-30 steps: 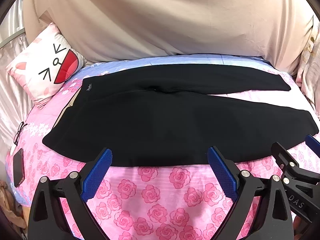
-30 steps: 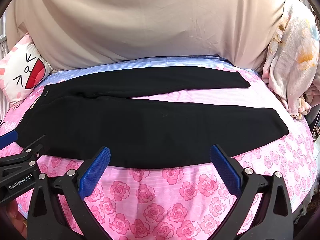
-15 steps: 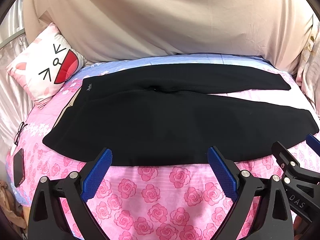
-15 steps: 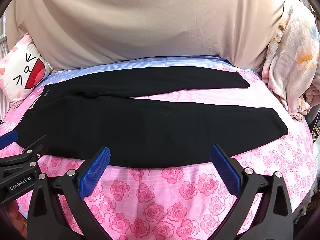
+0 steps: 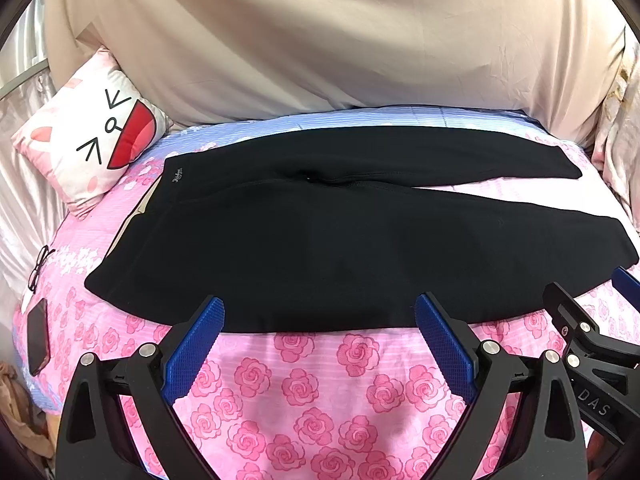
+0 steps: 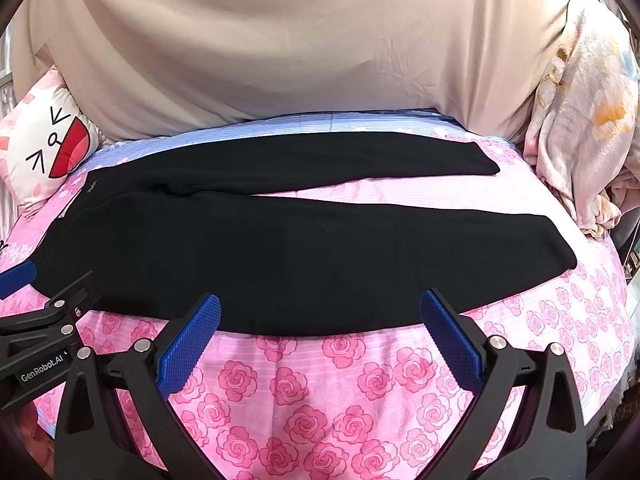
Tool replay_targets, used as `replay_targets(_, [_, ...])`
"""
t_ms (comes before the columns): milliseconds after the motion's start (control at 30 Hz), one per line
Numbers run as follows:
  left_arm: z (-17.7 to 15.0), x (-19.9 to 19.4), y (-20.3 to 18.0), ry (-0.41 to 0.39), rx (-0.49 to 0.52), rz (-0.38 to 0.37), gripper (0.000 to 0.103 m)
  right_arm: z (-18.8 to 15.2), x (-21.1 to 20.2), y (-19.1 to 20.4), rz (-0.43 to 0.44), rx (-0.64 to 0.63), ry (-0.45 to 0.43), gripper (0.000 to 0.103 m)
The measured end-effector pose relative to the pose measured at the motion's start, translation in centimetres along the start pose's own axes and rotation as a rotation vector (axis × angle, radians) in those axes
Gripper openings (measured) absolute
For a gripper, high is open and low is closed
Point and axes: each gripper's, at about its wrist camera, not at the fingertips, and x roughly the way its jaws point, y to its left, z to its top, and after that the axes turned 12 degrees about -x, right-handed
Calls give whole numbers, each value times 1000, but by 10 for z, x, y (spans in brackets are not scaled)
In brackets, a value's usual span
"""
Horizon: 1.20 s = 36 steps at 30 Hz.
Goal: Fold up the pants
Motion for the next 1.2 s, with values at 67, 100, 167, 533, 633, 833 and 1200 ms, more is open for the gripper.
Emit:
replay_targets(67, [0, 0, 0, 0, -1, 2, 93, 0, 0, 0, 1, 1, 0, 98])
replay_targets(100, [0, 0, 0, 0, 0, 0, 93, 0, 0, 0, 1, 0, 0, 98])
replay_targets(167, [-1, 0, 0, 0, 0, 0, 93, 0, 0, 0, 1, 0, 1, 98])
replay_targets(533, [0, 1, -1, 2, -1, 1, 93, 0, 2, 0, 3, -1, 5, 98])
replay_targets(633, [-1, 1, 0, 4, -2, 0, 93, -1, 3, 1, 2, -3, 6, 98])
replay_targets(833, [0, 2, -1, 5, -2, 0, 93, -1, 4, 3, 0, -5, 7, 98])
replay_targets(1200, [4, 7, -7, 13, 4, 3, 93, 1, 10, 4, -4, -5, 16, 98])
